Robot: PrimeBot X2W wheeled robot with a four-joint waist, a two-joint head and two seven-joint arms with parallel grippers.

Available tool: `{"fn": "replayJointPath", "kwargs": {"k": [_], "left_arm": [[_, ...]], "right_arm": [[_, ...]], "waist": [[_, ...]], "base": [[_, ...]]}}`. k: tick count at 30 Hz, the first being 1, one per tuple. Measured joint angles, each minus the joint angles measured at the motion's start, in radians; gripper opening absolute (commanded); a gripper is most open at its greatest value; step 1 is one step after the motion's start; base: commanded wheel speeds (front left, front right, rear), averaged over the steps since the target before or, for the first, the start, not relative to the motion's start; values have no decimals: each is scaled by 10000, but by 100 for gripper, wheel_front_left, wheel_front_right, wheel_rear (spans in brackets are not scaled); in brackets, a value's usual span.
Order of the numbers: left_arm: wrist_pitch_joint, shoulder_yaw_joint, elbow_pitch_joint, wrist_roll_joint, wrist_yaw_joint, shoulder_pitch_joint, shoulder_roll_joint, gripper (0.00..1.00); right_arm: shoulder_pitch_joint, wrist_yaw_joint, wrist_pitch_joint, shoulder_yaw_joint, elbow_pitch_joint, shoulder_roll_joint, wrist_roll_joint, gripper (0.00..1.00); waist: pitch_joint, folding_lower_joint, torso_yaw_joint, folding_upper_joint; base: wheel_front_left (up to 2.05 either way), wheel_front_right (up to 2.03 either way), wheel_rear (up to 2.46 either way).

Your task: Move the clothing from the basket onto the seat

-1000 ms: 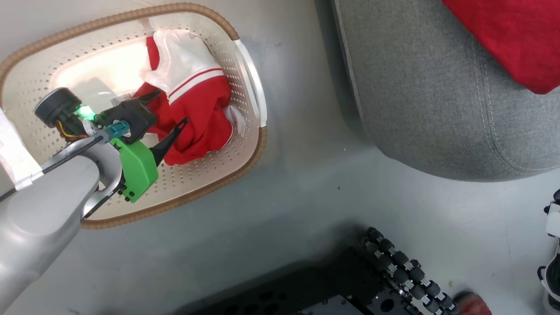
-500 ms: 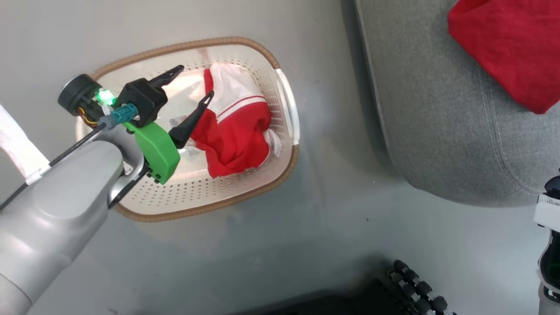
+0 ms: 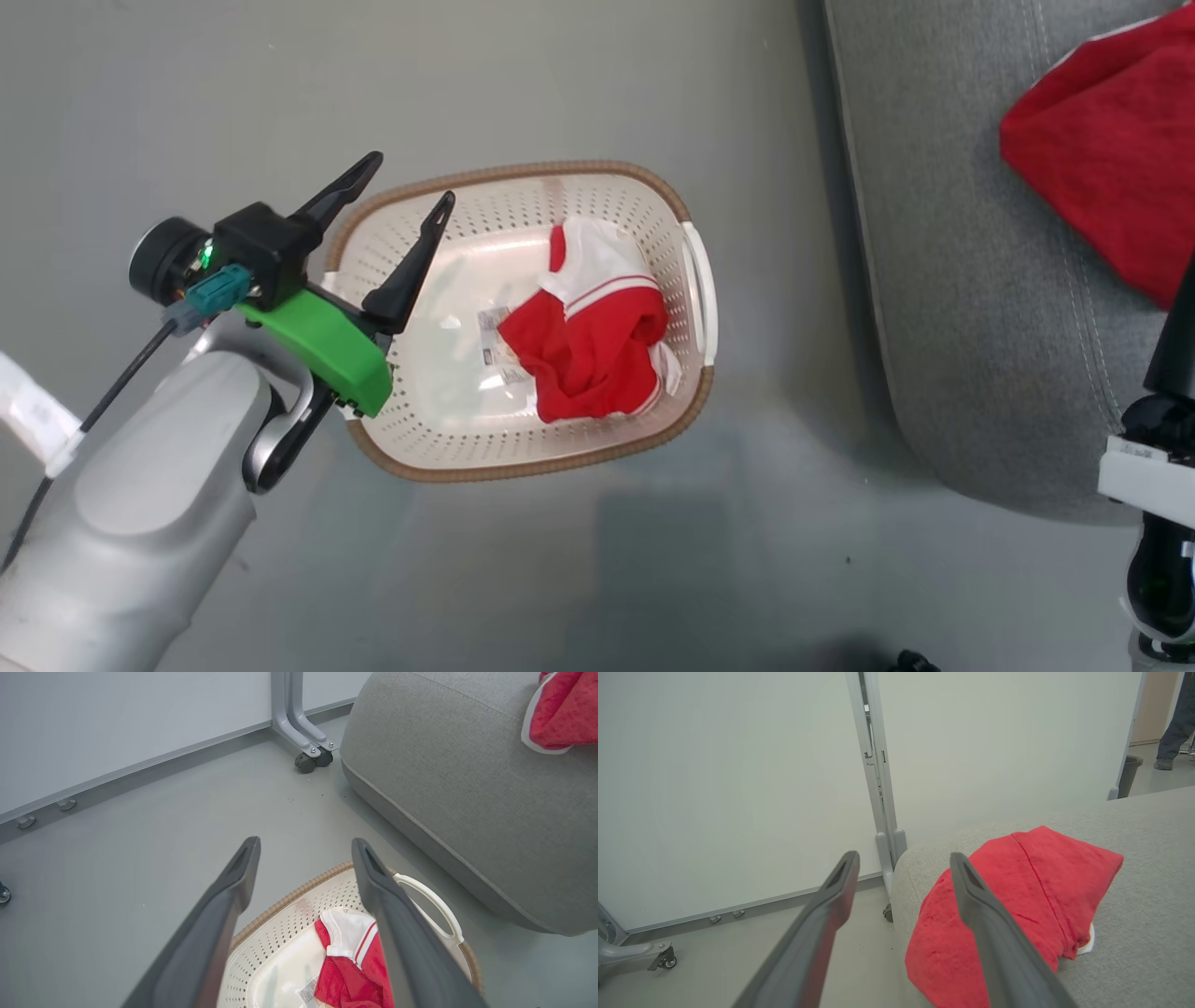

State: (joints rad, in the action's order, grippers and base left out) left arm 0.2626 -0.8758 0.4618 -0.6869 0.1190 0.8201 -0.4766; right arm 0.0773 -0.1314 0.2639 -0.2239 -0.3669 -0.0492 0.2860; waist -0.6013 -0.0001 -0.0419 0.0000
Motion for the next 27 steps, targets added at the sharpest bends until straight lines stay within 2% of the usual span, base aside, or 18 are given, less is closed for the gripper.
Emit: {"fn": "replayJointPath", "kwargs": {"k": [7, 16, 27], "left_arm": [[13, 2092, -803, 349, 29, -1929, 362, 100], [15, 5281, -2566, 1772, -92, -4861, 1185, 100], [15, 7476, -3772, 2997, 54, -7356, 2546, 100]], "right_arm": [[-462, 0, 2, 150, 272, 2, -334, 100], [-1002, 0, 2, 384, 579, 2, -403, 100], [-2021, 0, 2, 1279, 1463, 6, -481, 100]], "waist": [[998, 0, 495, 0], [2291, -1, 1078, 0], [3801, 0, 1677, 0]], "base": [[0, 0, 0], [0, 0, 0], [0, 0, 0]]}}
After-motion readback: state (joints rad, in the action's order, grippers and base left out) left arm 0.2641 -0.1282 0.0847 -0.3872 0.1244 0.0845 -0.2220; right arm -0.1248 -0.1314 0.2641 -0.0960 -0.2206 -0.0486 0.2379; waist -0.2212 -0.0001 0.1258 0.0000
